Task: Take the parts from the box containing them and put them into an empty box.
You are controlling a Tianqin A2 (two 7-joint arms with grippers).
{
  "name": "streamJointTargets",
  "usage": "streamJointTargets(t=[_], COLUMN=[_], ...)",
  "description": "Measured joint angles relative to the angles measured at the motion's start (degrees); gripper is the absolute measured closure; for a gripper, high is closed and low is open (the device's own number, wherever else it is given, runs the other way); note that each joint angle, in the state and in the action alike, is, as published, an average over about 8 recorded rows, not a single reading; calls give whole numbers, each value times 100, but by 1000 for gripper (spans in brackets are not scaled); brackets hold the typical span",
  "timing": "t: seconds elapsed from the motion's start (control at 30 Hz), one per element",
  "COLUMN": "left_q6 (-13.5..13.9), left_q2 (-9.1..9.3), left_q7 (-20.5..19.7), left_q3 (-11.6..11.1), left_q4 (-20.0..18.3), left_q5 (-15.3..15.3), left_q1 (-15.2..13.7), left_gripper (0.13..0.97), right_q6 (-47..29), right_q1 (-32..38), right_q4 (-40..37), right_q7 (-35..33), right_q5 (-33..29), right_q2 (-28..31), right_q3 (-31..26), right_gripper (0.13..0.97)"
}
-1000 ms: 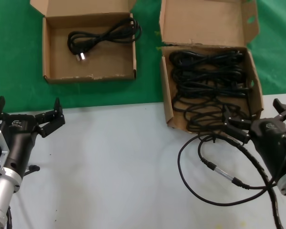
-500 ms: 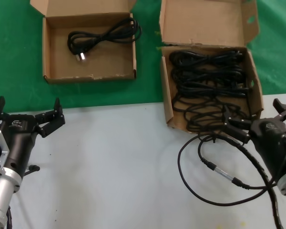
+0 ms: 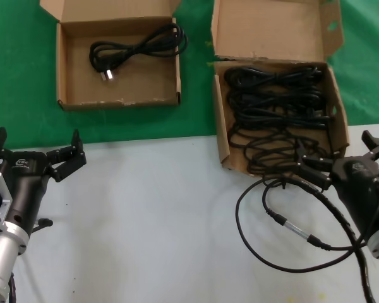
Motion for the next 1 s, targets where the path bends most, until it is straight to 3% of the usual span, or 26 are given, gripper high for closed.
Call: streamJointTargets(t=[1.0], left_q6=[0], left_q2=[0], left_q7=[0], left_q3=[0], left_q4=[0], left_q5=[0], left_q1=[0], left_gripper=[132], right_q6=[0], right_q1=[0], right_q4=[0], right_q7=[0], right_q5=[0], right_q2=[0], right_q3=[0], right_gripper=[129])
